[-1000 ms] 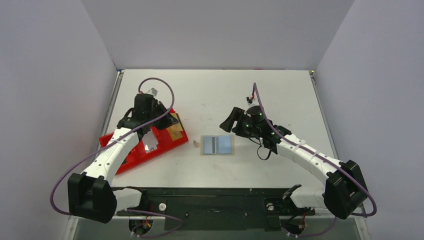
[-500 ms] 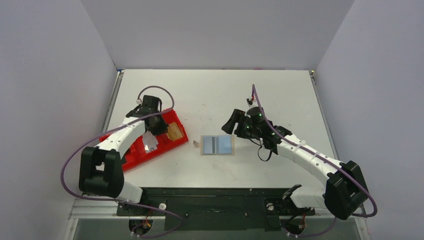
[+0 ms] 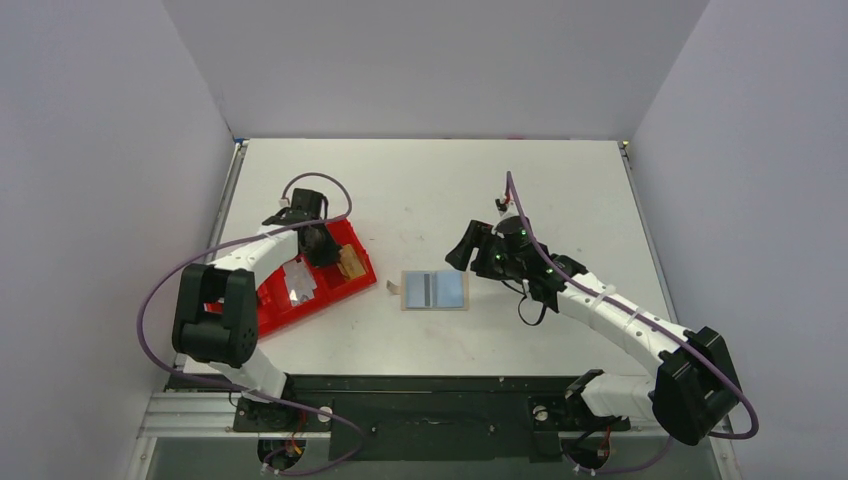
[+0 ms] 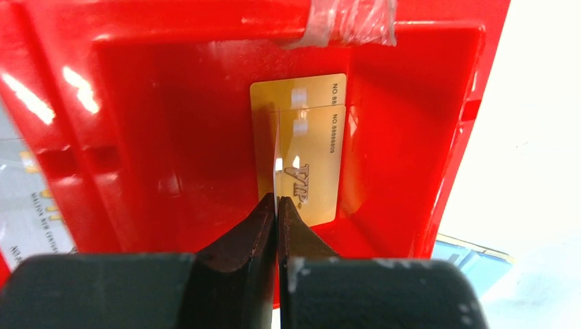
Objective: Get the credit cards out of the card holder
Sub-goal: Place the credit card in the storage box.
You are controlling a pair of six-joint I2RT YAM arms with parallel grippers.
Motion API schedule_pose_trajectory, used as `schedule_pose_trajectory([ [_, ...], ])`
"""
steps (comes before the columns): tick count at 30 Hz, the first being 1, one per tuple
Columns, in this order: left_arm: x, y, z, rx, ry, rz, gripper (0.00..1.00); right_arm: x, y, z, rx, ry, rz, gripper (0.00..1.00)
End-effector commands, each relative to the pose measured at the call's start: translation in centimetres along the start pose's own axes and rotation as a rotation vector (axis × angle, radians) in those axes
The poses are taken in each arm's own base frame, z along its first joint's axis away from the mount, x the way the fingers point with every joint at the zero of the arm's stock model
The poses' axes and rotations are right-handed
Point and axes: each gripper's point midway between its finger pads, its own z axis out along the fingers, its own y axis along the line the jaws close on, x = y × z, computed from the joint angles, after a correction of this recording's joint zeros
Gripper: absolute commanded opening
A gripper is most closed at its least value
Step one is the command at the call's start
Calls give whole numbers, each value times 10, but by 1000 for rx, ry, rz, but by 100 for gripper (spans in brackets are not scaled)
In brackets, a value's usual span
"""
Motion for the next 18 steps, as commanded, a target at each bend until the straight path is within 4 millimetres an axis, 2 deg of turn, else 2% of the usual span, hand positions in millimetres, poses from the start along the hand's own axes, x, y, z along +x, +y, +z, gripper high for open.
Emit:
schedule_pose_trajectory([
  [1,-17,-27,4,99,-19,18,0,-10,2,-6,-11,-47,-14,63],
  [11,-16,-27,11,94,-2,35,0,-8,0,-6,-5,-41,-15,63],
  [18,-22,-25,3,70,-17,47,10,-9,1,-5,-7,-42,-12,63],
])
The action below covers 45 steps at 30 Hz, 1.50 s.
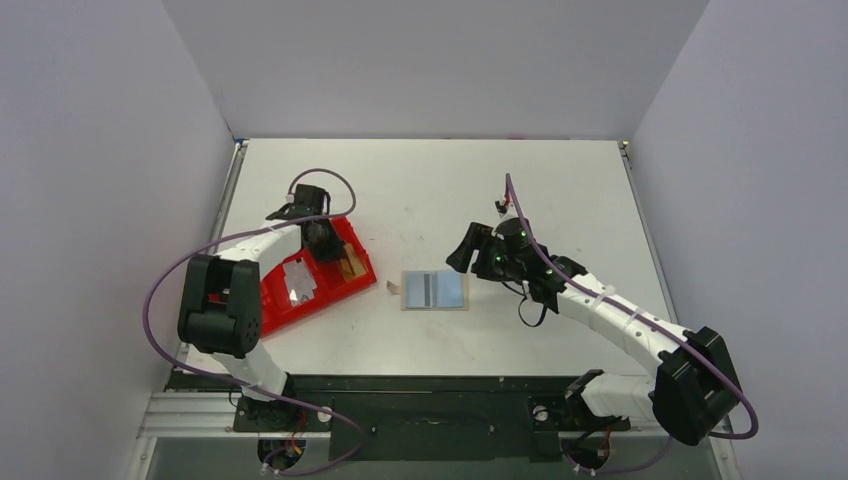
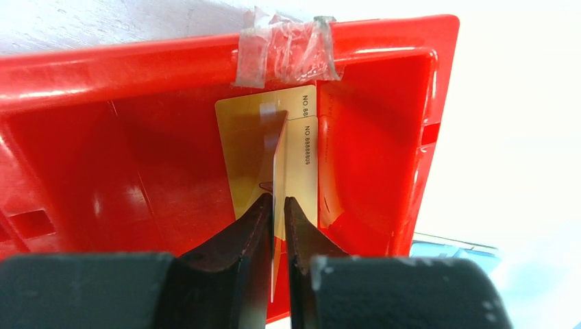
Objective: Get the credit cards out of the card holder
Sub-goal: Place the credit card in the storage box, then remove the credit card from the card holder.
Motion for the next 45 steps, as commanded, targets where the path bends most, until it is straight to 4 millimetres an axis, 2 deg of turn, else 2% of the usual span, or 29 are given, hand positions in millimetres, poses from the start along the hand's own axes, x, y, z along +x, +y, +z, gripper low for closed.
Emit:
schedule_pose_trajectory([
  [1,-19,-8,-11,9,-50,24,11,-14,5,-6,-16,-52,-5,63],
  [17,-28,-7,-47,-3,-101,42,36,-13,7,-5,-21,-50,-5,64],
  [30,-35,-4,-79,-19,-150,61,46,-12,6,-4,-19,-45,-5,65],
  [45,-40,2,-103,-37,-200,93,49,-8,4,-3,-6,-37,-7,65],
])
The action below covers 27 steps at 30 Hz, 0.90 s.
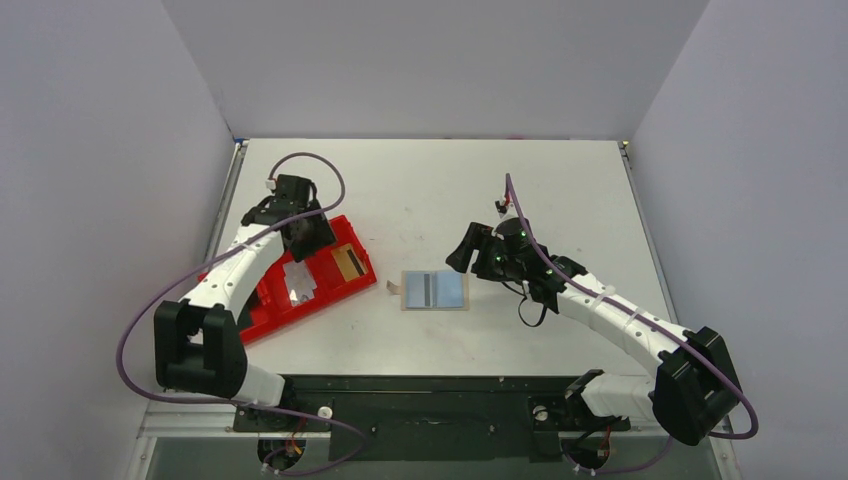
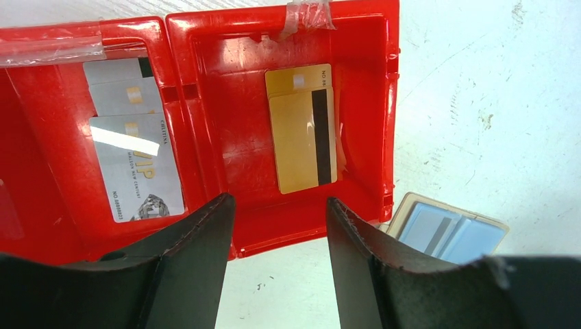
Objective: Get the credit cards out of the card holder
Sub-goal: Remove the credit card from the card holder.
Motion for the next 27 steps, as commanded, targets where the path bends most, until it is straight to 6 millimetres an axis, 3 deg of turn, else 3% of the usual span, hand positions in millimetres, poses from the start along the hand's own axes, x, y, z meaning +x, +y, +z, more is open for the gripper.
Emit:
schedule_pose_trajectory([
  [1,-21,-5,-23,27,-74,18,49,-8,4,-2,-5,-36,-7,65],
  [8,-21,-13,-36,77,-96,44,49,-6,5,0,21,-37,-29,65],
  [16,-13,-35,-55,170,-108,73,50,14,15,13,109,-9,-131,65],
  [22,8,-63,-64,267,-84,97,50,39,23,37,181,56,-217,64],
  [27,21,-70,-65,293,-65,105,50,56,27,58,248,99,-288,63],
])
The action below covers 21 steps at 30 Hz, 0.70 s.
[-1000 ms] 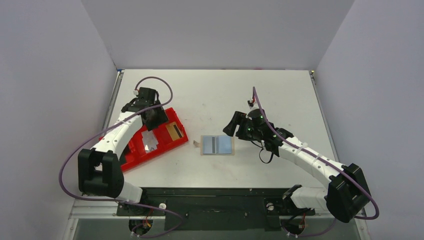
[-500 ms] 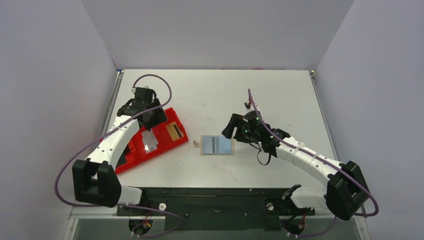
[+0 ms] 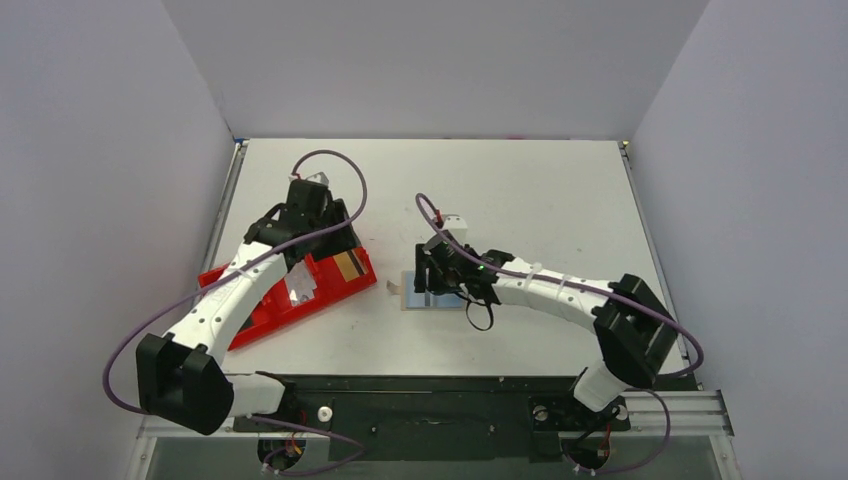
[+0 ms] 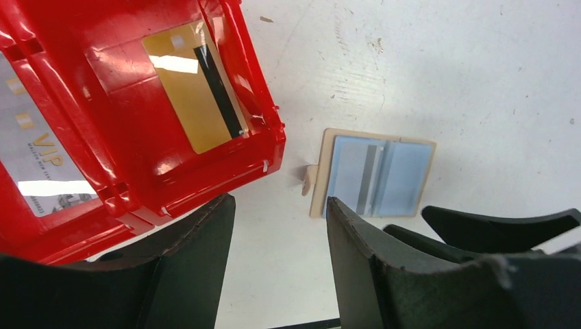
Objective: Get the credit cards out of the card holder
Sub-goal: Remove the credit card from the card holder.
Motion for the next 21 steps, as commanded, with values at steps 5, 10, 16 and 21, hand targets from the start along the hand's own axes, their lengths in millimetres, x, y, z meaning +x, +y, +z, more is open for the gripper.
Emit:
schedule_pose_trajectory([
  [5,-3,-12,-10,63,-38,-18,50,8,13,26,130,18,-119,61],
  [10,-2,-7,-12,56,-37,-12,50,15,10,38,187,32,-153,60],
  [16,-2,-4,-11,49,-39,-14,50,20,9,49,217,46,-173,58],
  [21,-1,-6,-9,62,-27,-16,50,22,6,55,237,49,-187,55],
])
